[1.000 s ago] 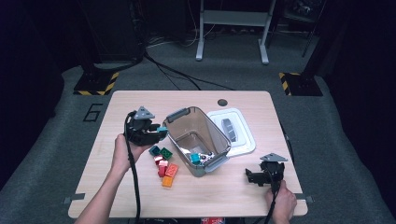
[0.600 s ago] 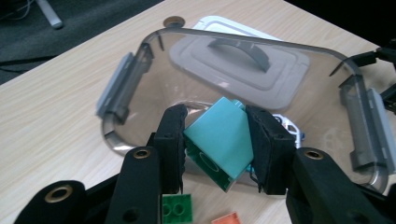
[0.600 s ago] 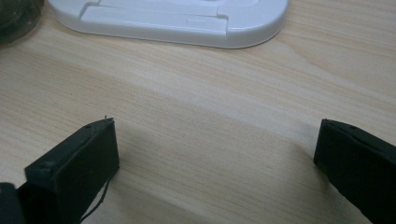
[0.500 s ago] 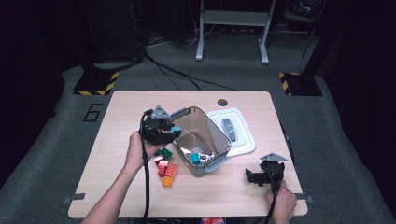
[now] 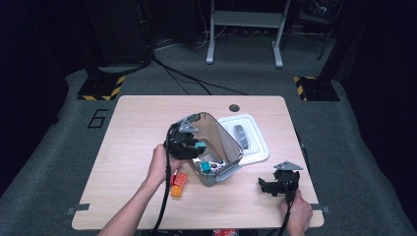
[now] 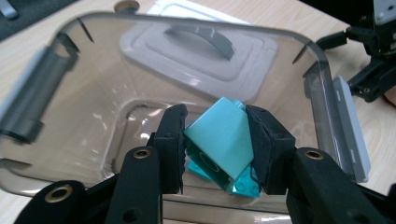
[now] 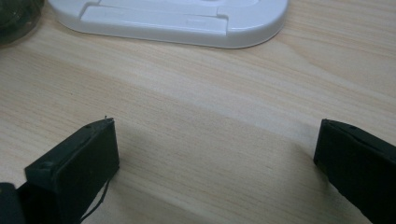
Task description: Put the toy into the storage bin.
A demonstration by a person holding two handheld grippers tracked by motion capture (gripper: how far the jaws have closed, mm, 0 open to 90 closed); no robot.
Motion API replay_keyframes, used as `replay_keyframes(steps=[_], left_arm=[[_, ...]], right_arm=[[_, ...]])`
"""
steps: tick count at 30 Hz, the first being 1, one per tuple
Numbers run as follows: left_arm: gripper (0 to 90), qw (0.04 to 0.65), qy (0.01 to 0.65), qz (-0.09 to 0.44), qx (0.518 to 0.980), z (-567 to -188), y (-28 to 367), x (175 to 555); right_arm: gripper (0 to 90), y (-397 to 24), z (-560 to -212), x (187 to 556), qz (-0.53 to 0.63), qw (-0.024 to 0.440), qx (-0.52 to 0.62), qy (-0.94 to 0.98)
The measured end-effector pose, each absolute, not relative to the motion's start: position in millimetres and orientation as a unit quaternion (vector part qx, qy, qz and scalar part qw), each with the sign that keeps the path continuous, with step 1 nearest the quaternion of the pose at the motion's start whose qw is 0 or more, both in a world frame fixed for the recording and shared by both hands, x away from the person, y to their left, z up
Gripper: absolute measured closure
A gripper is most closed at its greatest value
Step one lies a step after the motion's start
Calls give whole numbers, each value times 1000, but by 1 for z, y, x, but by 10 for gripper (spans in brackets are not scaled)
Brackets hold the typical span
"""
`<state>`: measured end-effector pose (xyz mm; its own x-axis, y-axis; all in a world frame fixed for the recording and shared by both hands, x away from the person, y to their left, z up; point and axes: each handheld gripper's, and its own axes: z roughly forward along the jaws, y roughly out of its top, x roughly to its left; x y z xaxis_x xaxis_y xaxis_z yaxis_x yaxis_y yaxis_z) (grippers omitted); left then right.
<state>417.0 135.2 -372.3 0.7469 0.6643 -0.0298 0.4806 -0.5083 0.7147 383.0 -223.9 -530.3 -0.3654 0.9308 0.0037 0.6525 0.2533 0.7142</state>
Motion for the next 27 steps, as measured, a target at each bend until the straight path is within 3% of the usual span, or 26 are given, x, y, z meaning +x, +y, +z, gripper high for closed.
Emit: replay_keyframes(steps=[20,27], left_arm=[[583,350,353,100,862,-401,130,406],[331,361,355,122,853,-394,138,395]], right_arm=[[0,-224,-530,383,321,216,519,762],[0,-224,-530,383,321,216,519,762]])
